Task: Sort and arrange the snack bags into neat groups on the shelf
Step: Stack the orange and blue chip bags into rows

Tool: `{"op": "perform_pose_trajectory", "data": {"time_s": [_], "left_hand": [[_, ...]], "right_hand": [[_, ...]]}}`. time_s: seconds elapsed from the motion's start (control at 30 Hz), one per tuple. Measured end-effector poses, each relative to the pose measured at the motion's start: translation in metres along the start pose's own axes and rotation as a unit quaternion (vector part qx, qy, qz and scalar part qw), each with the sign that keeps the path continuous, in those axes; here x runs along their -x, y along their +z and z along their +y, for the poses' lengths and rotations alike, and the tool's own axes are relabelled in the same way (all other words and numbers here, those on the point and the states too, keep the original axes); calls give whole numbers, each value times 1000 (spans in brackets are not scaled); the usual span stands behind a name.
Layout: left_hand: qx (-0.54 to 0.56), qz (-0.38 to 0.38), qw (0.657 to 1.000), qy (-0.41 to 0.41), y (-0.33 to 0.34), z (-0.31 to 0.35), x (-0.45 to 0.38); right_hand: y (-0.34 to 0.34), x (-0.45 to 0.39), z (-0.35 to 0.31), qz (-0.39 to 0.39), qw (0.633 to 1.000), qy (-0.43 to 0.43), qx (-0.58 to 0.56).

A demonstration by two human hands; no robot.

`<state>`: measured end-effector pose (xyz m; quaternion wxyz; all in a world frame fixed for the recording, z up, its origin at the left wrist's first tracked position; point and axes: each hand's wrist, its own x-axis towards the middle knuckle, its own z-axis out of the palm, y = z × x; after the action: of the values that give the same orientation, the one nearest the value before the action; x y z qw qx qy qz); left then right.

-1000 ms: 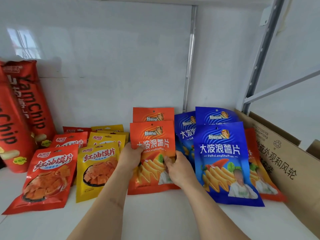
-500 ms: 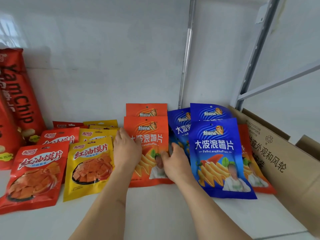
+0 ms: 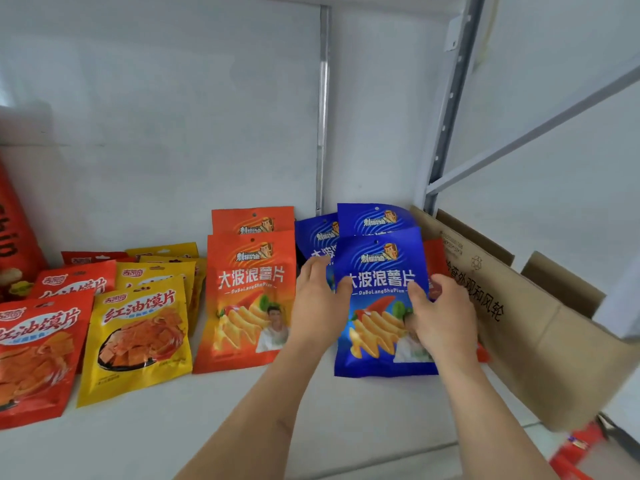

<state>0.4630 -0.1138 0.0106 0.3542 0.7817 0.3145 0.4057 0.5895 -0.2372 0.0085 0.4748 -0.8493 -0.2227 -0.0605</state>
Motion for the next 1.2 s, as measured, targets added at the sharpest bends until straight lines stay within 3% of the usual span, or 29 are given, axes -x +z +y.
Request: {"op": "perform_pose_trajectory", "data": {"time_s": [0.1,0.23,0.43,0.73,0.9,1.1,1.2], "left_hand": [[80,-34,990,-113,23,4,1],[113,-37,975,-187,40,0,3],[192,-29,959,-207,41,-9,-2],[401,-83,870,-276,26,-8,-11],[422,-60,864,-269,24,-7,-10],[451,-129,833,-293,18,0,-7],[448,-126,833,-300,13,-2,-9]], "right_hand": [[1,-13,16,-40,998,34,-28],[4,-26,21,-65,995,44,-58],[7,-35,20,-103,993,12,-60],[14,-39,27,-125,976,-3,-180],[16,-37,28,-127,976,-21,-177],[16,-35,27,-106,972,-11,-210],[16,-31,20,-97,972,-19,-213]]}}
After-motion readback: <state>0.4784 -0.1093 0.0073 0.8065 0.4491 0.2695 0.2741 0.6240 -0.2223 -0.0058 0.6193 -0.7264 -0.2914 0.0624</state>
